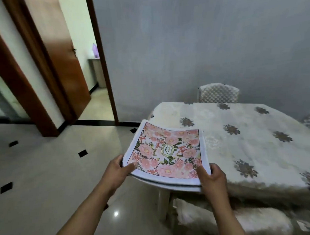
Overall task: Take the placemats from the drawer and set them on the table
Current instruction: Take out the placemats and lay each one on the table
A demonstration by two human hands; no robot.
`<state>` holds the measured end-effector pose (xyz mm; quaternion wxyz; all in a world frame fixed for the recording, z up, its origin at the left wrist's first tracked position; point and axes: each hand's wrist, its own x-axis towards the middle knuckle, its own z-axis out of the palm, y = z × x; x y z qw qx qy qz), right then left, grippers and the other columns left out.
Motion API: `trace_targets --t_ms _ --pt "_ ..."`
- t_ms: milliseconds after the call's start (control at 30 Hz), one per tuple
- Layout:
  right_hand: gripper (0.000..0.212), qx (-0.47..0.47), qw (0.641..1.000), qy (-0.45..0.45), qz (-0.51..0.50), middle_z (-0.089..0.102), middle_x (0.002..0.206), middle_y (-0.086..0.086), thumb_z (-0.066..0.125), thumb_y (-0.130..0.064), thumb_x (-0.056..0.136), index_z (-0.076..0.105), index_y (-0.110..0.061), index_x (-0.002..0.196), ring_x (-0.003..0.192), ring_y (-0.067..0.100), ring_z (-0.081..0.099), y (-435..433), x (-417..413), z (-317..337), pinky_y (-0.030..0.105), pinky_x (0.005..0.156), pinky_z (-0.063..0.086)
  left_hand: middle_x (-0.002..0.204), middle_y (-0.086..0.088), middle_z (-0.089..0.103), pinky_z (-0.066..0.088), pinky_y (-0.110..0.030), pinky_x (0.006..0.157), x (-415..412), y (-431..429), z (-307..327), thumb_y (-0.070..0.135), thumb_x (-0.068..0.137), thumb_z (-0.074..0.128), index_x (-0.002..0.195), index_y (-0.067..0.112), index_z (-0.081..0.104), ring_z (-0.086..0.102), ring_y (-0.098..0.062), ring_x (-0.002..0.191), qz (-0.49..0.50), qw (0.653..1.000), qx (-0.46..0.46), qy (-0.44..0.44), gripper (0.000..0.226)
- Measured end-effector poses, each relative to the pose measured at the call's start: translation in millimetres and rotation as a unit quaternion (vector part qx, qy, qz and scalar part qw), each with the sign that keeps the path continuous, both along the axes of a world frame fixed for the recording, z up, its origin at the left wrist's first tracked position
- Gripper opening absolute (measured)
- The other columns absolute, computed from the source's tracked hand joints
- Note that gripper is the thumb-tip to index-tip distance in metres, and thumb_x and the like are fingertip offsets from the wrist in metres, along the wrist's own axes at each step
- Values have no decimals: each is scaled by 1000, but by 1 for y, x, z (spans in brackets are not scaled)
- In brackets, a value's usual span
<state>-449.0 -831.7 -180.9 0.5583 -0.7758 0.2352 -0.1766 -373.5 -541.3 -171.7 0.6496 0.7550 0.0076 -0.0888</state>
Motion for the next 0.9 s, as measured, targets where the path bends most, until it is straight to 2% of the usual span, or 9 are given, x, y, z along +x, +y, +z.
trace_targets --t_ms 133,233,333,433,567,633,733,833,900 --pt "26 -25 996 2 90 62 68 4 67 -33 84 58 -15 69 62 22 57 49 87 -7 35 57 43 100 -3 76 59 -40 81 37 59 -13 13 84 74 107 17 66 72 -23 91 94 995 -6 17 25" --pt "42 -40 991 11 131 43 57 2 67 -36 84 45 -6 64 52 19 40 87 146 -17 33 53 32 99 -3 76 58 -48 86 74 101 -26 13 83 75 106 17 67 71 -28 94 140 990 -7 30 24" --pt "50 -57 989 6 138 36 61 6 65 -43 83 43 1 71 54 18 35 121 210 -29 32 54 27 98 -3 76 58 -49 86 127 134 -39 13 83 75 105 19 67 70 -29 94 153 988 -9 32 24" --pt "46 -63 991 16 118 36 60 6 66 -34 84 41 1 68 54 19 34 150 267 -38 33 54 26 98 -2 75 58 -46 85 191 164 -41 13 83 74 102 21 67 70 -27 93 137 990 -10 35 22" --pt "46 -64 994 31 82 40 57 6 64 -41 81 45 -1 66 51 19 37 175 325 -39 32 52 31 97 0 76 59 -38 80 273 189 -34 14 83 75 103 19 67 72 -20 90 97 995 2 35 22" --pt "46 -62 996 42 56 39 58 7 65 -37 83 43 0 67 52 20 36 180 351 -41 33 52 29 98 2 75 59 -37 81 315 192 -34 16 83 74 104 20 67 71 -18 90 76 996 16 41 23" --pt "44 -67 996 52 24 33 59 6 65 -35 85 35 -12 63 52 19 33 167 379 -47 32 53 30 98 2 75 59 -37 82 364 176 -37 17 84 74 105 21 67 71 -17 90 38 998 27 41 23" --pt "45 -56 995 79 -20 39 58 11 66 -41 83 44 -6 65 50 21 40 138 413 -59 35 50 39 97 2 76 58 -31 76 413 144 -41 17 84 74 104 20 67 72 -14 88 -4 999 33 40 22" --pt "41 -48 994 85 -45 49 62 19 69 -36 84 53 -1 70 52 25 48 117 438 -68 38 52 43 98 2 76 56 -28 73 449 119 -46 17 84 74 105 19 67 72 -13 87 -29 998 45 37 22"
